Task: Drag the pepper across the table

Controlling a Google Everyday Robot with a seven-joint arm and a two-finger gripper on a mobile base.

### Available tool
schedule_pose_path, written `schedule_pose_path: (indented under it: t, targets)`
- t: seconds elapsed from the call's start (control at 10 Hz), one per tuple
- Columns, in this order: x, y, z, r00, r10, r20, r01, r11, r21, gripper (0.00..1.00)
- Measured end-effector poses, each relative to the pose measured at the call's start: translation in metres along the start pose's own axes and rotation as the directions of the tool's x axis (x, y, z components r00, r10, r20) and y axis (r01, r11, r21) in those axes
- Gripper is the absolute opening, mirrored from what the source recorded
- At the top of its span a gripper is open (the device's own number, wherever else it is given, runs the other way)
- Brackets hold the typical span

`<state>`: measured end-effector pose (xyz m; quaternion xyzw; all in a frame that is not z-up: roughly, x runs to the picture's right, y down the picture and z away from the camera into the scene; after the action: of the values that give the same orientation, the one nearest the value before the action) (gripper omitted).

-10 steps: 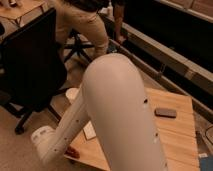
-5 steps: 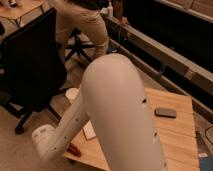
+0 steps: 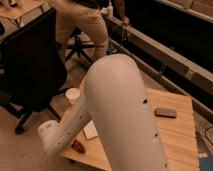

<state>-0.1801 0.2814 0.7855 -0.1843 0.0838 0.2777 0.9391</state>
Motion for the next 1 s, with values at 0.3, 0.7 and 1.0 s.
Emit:
schedule_pose_path:
  t: [0.3,0.7,1.0]
  targets:
    - [0.018,-0.037,0.015,0.996,0.082,-0.037,-0.081,0.997,0.018,0.46]
    - [0.045,-0.071,0.032,0.981,0.179,-0.071,-0.177,0.984,0.03,0.46]
    - [0.069,-0.096,0.036,0.966,0.243,-0.089,-0.239,0.97,0.053,0.46]
